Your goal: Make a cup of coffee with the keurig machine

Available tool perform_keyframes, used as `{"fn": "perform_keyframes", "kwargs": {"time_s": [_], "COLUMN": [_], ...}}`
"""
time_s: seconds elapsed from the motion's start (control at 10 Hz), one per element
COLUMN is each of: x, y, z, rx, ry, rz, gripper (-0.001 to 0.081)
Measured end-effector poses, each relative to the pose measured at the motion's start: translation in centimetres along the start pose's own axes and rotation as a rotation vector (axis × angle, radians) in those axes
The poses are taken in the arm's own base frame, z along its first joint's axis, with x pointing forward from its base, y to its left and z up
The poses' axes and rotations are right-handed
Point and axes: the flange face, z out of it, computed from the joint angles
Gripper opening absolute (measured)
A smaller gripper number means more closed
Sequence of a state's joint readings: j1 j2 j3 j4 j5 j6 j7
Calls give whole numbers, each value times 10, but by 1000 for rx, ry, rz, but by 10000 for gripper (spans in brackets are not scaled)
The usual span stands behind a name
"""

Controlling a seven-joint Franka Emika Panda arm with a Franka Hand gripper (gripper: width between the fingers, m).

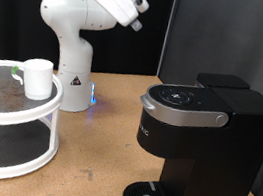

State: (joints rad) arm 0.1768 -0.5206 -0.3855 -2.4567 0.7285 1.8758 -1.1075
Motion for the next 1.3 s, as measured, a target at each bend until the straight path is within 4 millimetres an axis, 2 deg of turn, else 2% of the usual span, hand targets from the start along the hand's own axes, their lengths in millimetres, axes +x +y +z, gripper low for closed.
{"fn": "perform_keyframes", "kwargs": {"time_s": [0.2,0.5,0.6,0.8,1.1,1.3], "x": [-13,-21,-31,-56,-85,-97], "y": [-5,-8,-6,-2,3,2], "z": [-20,-20,-25,-46,-83,-104], "rx": [10,17,26,51,128,161], "ry": [16,-2,-36,-100,-67,-55], "rz": [-6,8,22,30,-32,-50], "gripper": [3,3,3,3,3,3]}}
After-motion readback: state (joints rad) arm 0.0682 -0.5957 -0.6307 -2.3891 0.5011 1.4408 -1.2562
